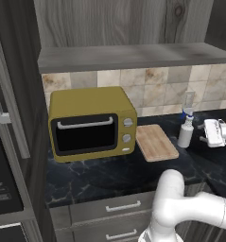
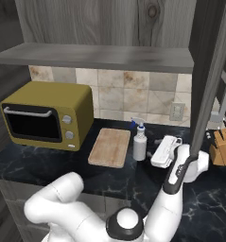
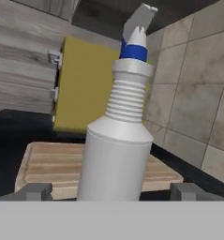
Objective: Grab the spray bottle from the cabinet, then place it next to the cutting board for sanitizing. Then grab the dish brush from the countertop next to the sink and place it next to the cutting board.
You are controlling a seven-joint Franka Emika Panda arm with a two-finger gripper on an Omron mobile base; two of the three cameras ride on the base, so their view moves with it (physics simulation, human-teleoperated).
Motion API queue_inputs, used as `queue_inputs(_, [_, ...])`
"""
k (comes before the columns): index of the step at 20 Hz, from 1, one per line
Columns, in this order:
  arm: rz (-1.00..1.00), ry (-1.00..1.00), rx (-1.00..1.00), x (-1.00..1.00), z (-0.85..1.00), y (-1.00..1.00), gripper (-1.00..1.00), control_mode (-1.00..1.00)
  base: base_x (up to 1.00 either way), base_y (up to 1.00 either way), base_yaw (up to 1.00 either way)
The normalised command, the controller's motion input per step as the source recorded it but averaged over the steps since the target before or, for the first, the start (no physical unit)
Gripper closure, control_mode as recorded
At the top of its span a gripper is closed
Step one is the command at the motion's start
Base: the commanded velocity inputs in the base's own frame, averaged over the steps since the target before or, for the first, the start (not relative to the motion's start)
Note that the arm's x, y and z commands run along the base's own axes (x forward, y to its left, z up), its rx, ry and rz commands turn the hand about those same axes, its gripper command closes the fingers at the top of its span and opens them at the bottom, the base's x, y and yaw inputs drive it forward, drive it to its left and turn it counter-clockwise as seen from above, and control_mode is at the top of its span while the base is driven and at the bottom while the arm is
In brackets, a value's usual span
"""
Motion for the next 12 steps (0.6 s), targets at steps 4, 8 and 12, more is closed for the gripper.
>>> queue_inputs(4, [-0.1,0.04,0.0,-0.79,0.56,0.18,-1.0,-1.0,0.0,0.0,0.0])
queue_inputs(8, [-0.09,0.41,-0.02,-0.79,0.9,0.23,-1.0,-1.0,0.0,0.0,0.0])
queue_inputs(12, [-0.24,0.55,-0.12,-0.47,0.68,0.3,-1.0,-1.0,0.0,0.0,0.0])
